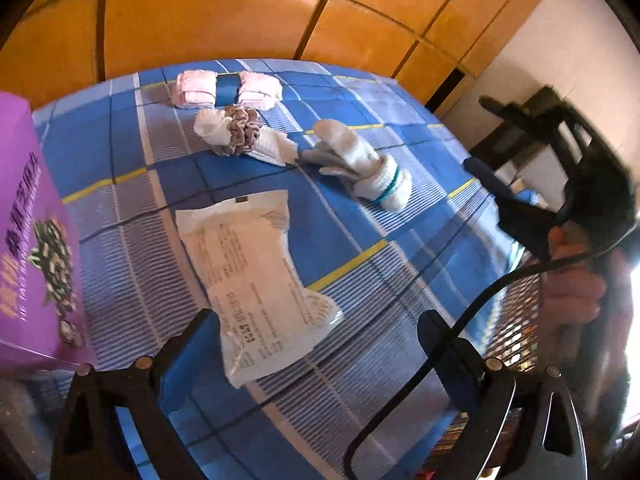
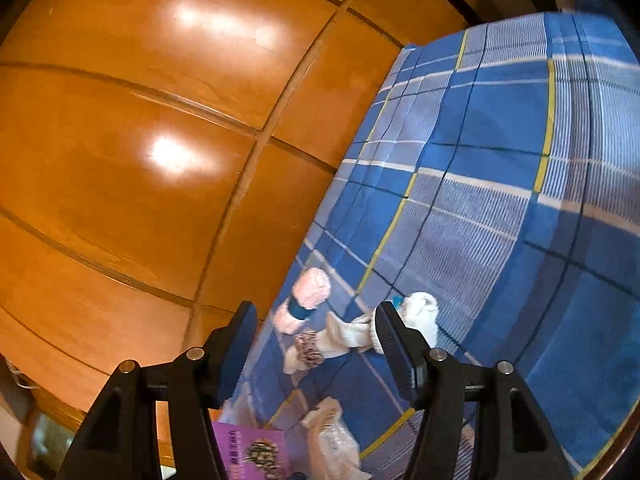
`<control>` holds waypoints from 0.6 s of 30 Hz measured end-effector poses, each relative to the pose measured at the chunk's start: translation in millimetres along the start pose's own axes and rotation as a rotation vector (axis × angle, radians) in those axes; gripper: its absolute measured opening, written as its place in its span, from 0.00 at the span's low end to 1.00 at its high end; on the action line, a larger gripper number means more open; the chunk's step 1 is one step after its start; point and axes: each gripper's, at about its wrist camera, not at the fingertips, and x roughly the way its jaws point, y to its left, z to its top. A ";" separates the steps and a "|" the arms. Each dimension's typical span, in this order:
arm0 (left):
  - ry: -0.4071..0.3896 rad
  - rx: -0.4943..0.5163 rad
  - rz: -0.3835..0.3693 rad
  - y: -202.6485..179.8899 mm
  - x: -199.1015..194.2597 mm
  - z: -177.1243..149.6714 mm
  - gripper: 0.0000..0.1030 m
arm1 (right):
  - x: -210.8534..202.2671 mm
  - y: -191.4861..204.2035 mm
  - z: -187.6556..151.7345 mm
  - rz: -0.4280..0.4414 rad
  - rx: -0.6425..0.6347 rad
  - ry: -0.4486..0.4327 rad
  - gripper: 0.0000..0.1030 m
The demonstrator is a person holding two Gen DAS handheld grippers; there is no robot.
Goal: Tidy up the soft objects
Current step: 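Grasp the white wrapped packet with the left tool while the right tool reaches for the blue-striped white sock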
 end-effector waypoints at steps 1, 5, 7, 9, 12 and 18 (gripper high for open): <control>-0.007 -0.001 -0.031 -0.3 -1.9 0.3 0.97 | -3.6 -3.8 3.1 0.010 0.021 -0.016 0.61; 0.003 0.067 -0.117 -10.7 -8.4 2.0 0.97 | -25.5 3.3 27.4 -0.159 -0.089 -0.132 0.61; 0.018 0.097 -0.170 -15.7 -11.3 2.7 0.98 | -37.9 9.1 37.8 -0.276 -0.161 -0.210 0.61; 0.014 0.098 -0.185 -19.4 -12.0 6.0 0.99 | -40.3 6.6 44.9 -0.319 -0.178 -0.224 0.61; -0.017 0.034 -0.061 -16.5 -7.4 13.5 0.99 | -36.4 -6.0 50.0 -0.292 -0.124 -0.172 0.61; 0.015 -0.176 0.246 -0.1 13.9 23.3 0.99 | -32.3 -7.8 48.2 -0.260 -0.126 -0.135 0.61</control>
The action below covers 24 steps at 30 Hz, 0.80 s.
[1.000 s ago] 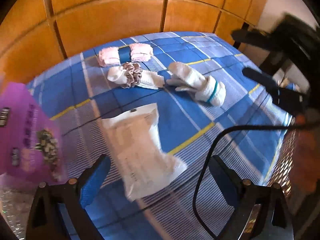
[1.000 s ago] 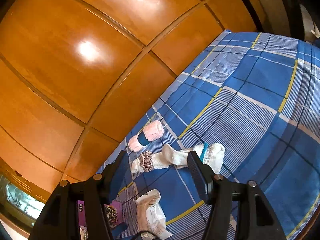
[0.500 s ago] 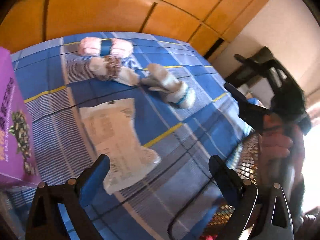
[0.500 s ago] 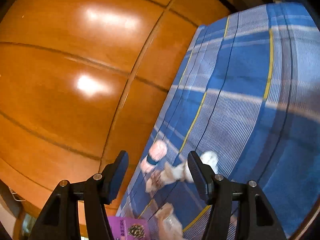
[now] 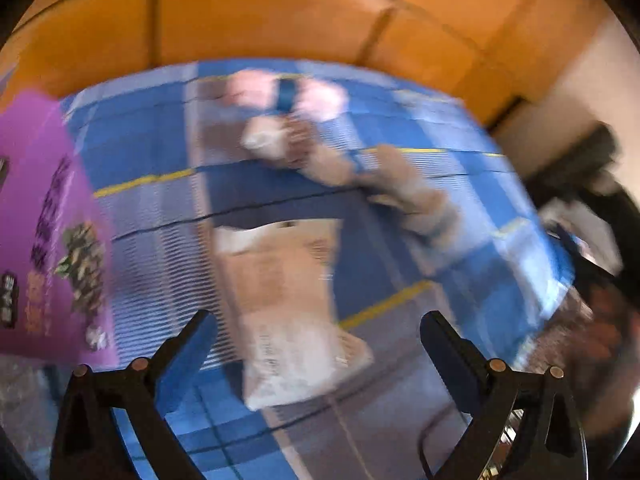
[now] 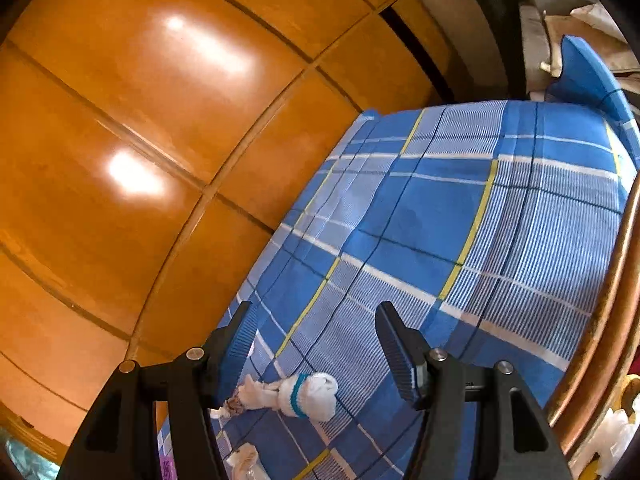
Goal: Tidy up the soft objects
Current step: 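Grasp the white wrapped packet with the left tool while the right tool reaches for the blue-striped white sock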
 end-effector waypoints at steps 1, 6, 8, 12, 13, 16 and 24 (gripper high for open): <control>0.010 -0.030 0.028 1.4 5.7 0.5 0.99 | 1.7 -1.1 -1.4 0.003 0.001 0.007 0.61; 0.063 -0.058 0.076 6.0 35.9 0.2 0.91 | 8.3 1.1 -3.4 0.002 -0.018 0.056 0.61; 0.050 -0.029 0.100 3.6 41.3 -2.4 0.88 | 12.8 5.7 -4.8 0.000 -0.050 0.086 0.61; 0.022 0.101 0.167 -3.2 41.1 -12.1 0.65 | 28.3 20.2 -10.2 -0.014 -0.138 0.180 0.61; 0.012 0.132 0.172 -2.8 39.9 -15.7 0.62 | 33.0 24.6 -12.2 -0.019 -0.167 0.208 0.61; -0.011 0.183 0.164 0.4 35.2 -24.8 0.61 | 58.3 48.2 -25.6 -0.079 -0.337 0.356 0.61; -0.014 0.204 0.139 7.6 29.9 -29.2 0.61 | 128.6 114.7 -82.7 -0.239 -0.909 0.620 0.61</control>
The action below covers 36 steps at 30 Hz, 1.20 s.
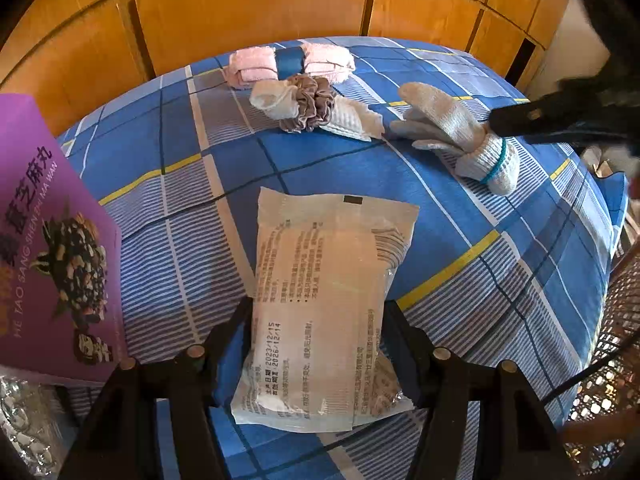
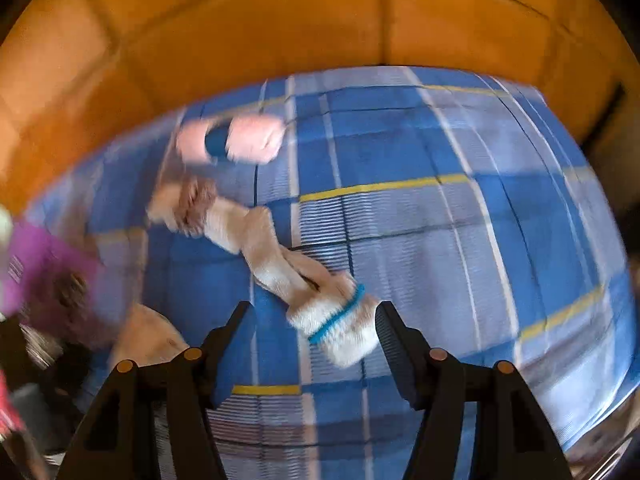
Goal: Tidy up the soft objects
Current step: 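Grasp the white wrapped packet with the left tool while the right tool reaches for the blue-striped white sock, then carry the white packet into the gold tray with the left tool while the right tool lifts the white sock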
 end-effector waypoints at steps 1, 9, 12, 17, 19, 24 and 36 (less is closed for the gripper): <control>-0.002 0.002 -0.003 -0.3 -1.0 -0.3 0.61 | 6.3 5.3 3.4 -0.033 -0.040 0.028 0.61; -0.031 0.002 -0.010 1.1 -5.0 -6.5 0.61 | 58.3 13.4 5.8 -0.179 -0.128 0.147 0.59; -0.039 0.000 -0.011 0.5 -5.5 -8.0 0.61 | 54.1 2.6 2.5 -0.114 -0.001 0.100 0.43; -0.010 -0.030 -0.016 2.5 -11.3 -2.2 0.47 | 51.5 -2.4 -5.6 -0.130 0.075 0.061 0.44; -0.002 -0.053 -0.037 5.6 -16.1 2.6 0.45 | 50.8 -6.8 -6.2 -0.114 0.094 0.062 0.45; -0.065 -0.015 -0.065 -3.4 -46.5 20.6 0.44 | 47.7 -15.5 -9.3 -0.102 0.111 0.054 0.45; -0.211 -0.149 0.005 70.0 -128.8 129.8 0.44 | 45.5 0.7 -10.9 -0.129 0.051 0.026 0.45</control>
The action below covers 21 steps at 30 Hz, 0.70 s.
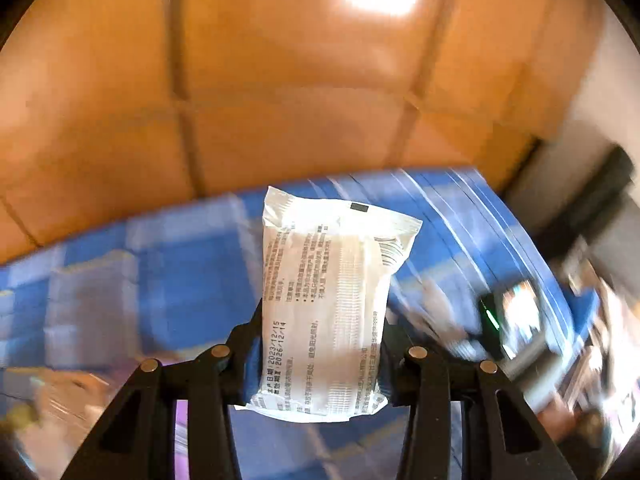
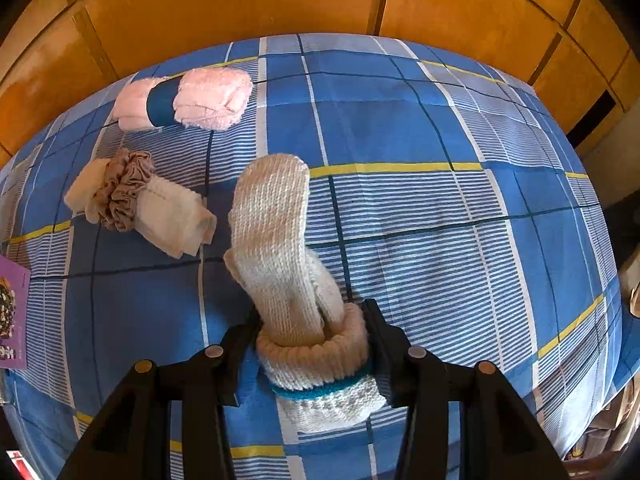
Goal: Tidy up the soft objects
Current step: 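Carry the white packet into the gold tray with the left tool while the right tool lifts the white sock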
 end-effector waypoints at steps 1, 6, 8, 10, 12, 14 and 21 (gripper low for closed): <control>-0.023 -0.024 0.038 19.1 -6.9 12.5 0.44 | -0.3 -0.2 -0.5 0.002 0.001 0.000 0.45; -0.090 -0.133 0.202 108.9 -39.0 27.8 0.44 | -2.1 -1.1 -0.7 -0.002 -0.008 -0.001 0.45; -0.101 -0.185 0.272 149.9 -54.0 17.0 0.44 | 1.5 1.2 -2.0 -0.005 -0.013 -0.003 0.45; -0.112 -0.235 0.322 185.6 -71.5 -5.2 0.44 | 2.5 4.0 -0.9 -0.006 -0.018 -0.007 0.45; -0.112 -0.276 0.355 212.5 -83.7 -27.8 0.44 | 3.0 4.9 -2.1 -0.010 -0.028 -0.012 0.45; -0.113 -0.330 0.385 242.7 -98.8 -60.4 0.44 | 3.1 7.6 -4.4 -0.018 -0.038 -0.018 0.45; -0.144 -0.546 0.444 312.2 -154.1 -178.8 0.44 | -0.3 19.8 -10.9 -0.070 -0.098 -0.042 0.45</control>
